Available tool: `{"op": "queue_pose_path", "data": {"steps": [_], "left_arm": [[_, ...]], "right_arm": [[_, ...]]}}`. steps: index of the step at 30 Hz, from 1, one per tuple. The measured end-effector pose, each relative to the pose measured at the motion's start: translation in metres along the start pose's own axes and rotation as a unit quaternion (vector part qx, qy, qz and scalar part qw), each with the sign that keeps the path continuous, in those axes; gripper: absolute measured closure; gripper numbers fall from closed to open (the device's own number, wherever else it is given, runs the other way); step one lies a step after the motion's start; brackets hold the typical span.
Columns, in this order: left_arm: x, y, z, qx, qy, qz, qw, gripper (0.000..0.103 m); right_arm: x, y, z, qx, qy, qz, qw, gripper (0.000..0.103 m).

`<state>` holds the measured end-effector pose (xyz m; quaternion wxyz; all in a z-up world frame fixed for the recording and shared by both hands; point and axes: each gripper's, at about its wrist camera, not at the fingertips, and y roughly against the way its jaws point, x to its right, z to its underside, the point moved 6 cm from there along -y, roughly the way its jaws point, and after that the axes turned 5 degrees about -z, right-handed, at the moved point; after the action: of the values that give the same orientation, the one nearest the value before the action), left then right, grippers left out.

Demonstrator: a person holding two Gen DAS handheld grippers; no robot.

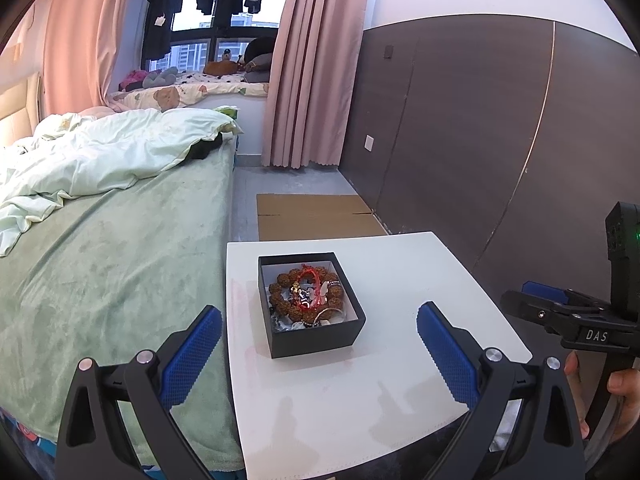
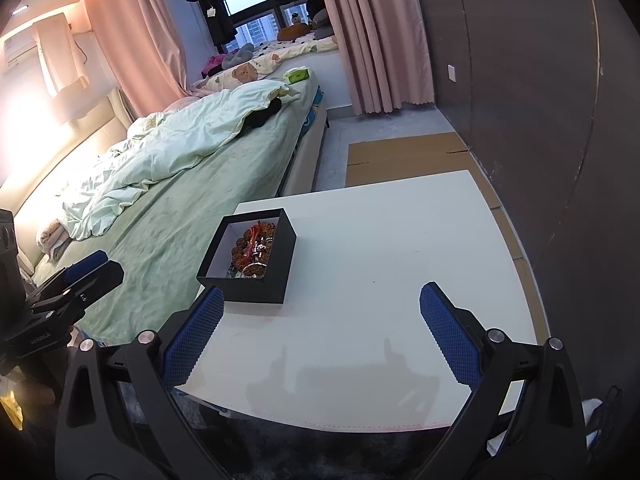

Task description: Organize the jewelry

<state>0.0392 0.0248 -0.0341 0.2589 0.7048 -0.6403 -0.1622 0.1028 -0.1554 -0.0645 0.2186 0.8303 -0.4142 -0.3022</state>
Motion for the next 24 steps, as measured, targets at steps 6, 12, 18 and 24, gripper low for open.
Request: {"op": "queue_pose_path", "data": {"steps": [6, 12, 18, 24], "left_arm": [[0.000, 0.003, -0.002, 0.008, -0.003, -0.001, 1.0000, 0.008], [0.006, 0.006, -0.002, 0.014, -0.005, 0.001, 0.9999, 0.008], [0.012, 0.006, -0.002, 0.025, -0.009, 0.004, 0.9996, 0.008], [0.012, 0.005, -0.005, 0.034, -0.019, -0.004, 0.9992, 0.008]], "right_arm": [[-0.001, 0.006, -0.006, 0.015, -0.009, 0.007, 1.000, 0.005], [-0.002, 0.008, -0.007, 0.018, -0.006, 0.009, 1.000, 0.005], [-0.005, 0.008, -0.010, 0.021, 0.003, 0.011, 1.000, 0.005], [-0.005, 0.007, -0.010, 0.020, 0.001, 0.009, 1.000, 0.005]]}}
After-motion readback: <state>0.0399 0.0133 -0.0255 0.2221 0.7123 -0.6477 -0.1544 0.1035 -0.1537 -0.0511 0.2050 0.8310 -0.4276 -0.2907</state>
